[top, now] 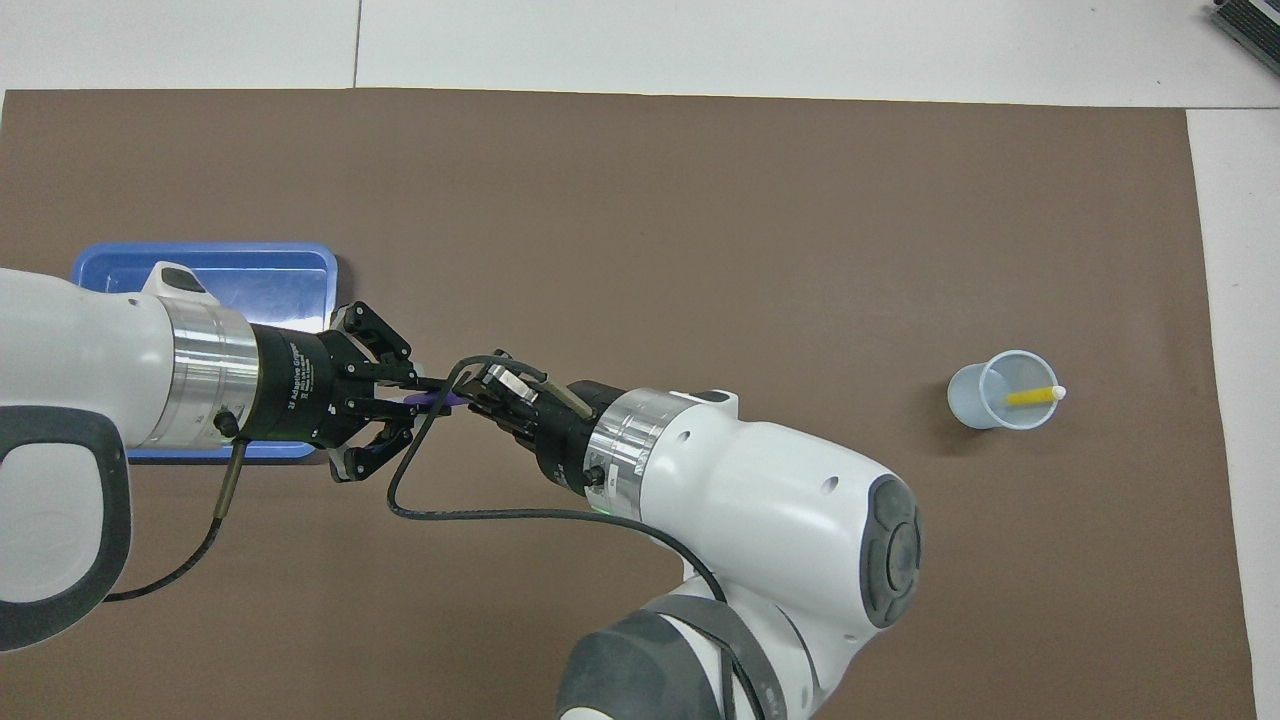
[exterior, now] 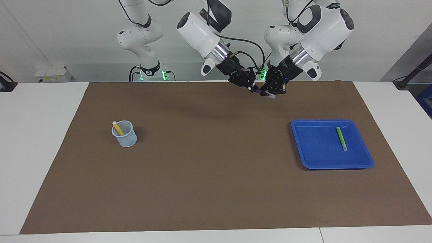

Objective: Transfer and insert pens with both arms
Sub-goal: 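Grasp the purple pen with the right gripper and open the left gripper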

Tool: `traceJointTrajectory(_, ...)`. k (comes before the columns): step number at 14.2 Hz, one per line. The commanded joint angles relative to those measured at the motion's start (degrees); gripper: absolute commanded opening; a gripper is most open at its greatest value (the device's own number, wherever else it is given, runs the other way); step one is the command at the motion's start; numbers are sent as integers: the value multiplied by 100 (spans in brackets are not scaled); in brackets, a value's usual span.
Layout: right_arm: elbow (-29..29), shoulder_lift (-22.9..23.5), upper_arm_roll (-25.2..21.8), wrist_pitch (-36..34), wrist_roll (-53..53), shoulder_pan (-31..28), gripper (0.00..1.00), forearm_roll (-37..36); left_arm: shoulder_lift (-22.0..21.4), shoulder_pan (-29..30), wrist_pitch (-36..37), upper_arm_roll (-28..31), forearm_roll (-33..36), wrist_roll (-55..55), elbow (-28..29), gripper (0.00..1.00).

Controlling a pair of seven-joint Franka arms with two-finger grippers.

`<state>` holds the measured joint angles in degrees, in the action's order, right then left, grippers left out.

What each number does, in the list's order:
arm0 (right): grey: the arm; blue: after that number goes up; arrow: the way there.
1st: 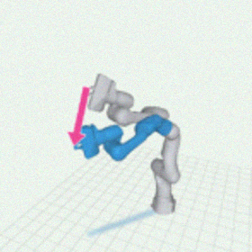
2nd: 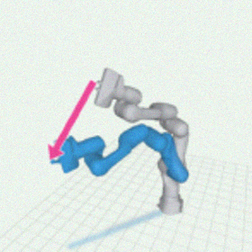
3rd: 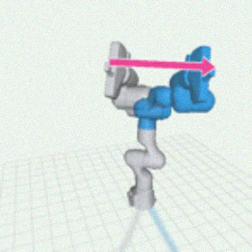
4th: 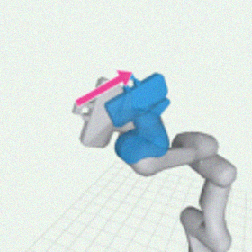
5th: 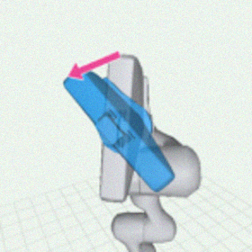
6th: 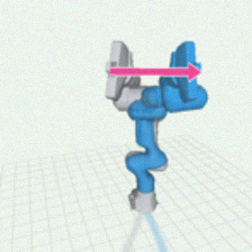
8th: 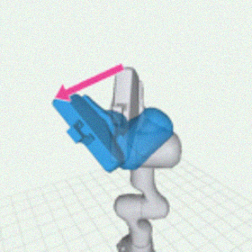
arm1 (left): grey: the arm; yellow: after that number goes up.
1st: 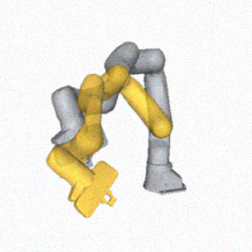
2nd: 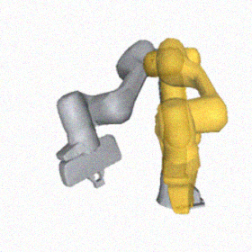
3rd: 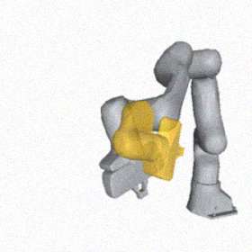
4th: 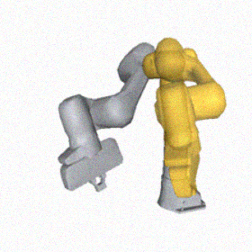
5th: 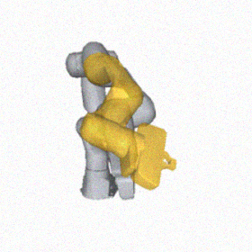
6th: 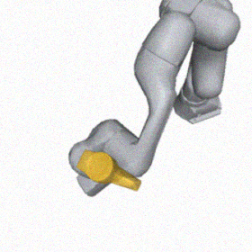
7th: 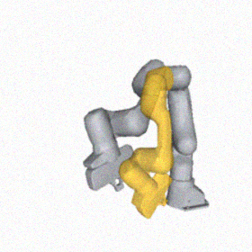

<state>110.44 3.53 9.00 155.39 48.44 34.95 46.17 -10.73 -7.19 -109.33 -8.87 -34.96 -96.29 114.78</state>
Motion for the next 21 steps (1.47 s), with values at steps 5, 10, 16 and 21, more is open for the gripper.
traceJointTrajectory(5,22,-10,14,53,-62,-50,0,111,-202,-19,-36,69,-81,57,176,100)
traceJointTrajectory(10,48,-80,-21,-981,-1192,-401,0,6,-202,33,16,87,-73,706,185,100)
traceJointTrajectory(16,30,-195,-21,-2520,-2240,-1042,0,-1739,-307,840,543,104,6,3497,308,100)
traceJointTrajectory(21,13,-327,-21,-3769,-3960,-1639,0,-3113,-334,1377,746,96,673,5346,405,100)
